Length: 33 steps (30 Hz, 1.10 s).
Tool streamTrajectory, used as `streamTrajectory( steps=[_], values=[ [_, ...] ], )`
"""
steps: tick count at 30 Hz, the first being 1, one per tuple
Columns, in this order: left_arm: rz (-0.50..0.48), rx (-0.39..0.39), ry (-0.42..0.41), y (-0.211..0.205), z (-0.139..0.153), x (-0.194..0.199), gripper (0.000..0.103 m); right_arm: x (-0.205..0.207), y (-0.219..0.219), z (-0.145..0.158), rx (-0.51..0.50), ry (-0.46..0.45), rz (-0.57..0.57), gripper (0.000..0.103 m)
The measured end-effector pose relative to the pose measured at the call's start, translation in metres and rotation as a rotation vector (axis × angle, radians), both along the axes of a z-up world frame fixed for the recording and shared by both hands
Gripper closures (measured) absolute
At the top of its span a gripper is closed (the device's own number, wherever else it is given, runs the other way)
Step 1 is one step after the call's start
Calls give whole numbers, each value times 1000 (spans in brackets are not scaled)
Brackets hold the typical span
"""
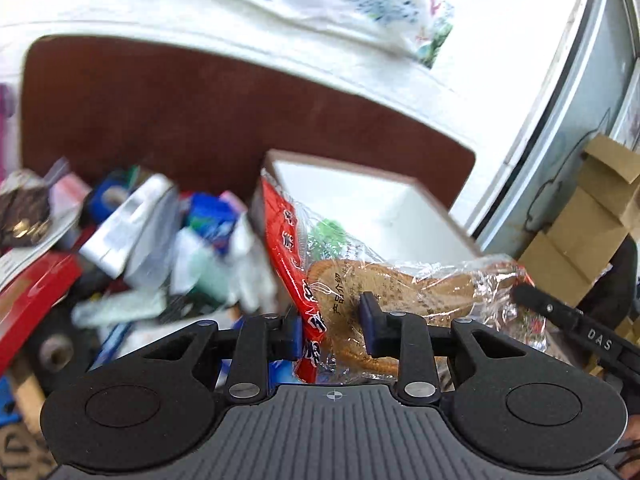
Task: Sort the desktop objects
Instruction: 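Carry the bread packet and candy packet over the tan box with both tools, then open both tools to drop the packets into the box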
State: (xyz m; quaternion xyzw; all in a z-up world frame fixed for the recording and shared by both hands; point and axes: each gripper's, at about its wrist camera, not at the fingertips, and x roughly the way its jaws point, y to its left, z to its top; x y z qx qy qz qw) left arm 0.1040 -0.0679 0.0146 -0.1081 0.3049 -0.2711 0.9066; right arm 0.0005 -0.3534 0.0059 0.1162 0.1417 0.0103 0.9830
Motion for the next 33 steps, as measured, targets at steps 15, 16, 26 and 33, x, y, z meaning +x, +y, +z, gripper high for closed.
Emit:
streamTrajectory(
  steps=[15, 16, 26, 33],
  values=[
    [-24, 32, 72, -85, -19, 97, 77, 105, -64, -14, -29, 38, -76, 87],
    [-27, 42, 81, -89, -24, 101, 77, 110, -66, -18, -32, 46, -77, 87],
    [-63, 88, 87, -111, -45, 120, 45, 140, -87, -50, -1, 140, -94, 78],
    [-77, 39, 48, -111, -39, 116, 2, 141, -80, -49, -48, 128, -113, 38]
  ],
)
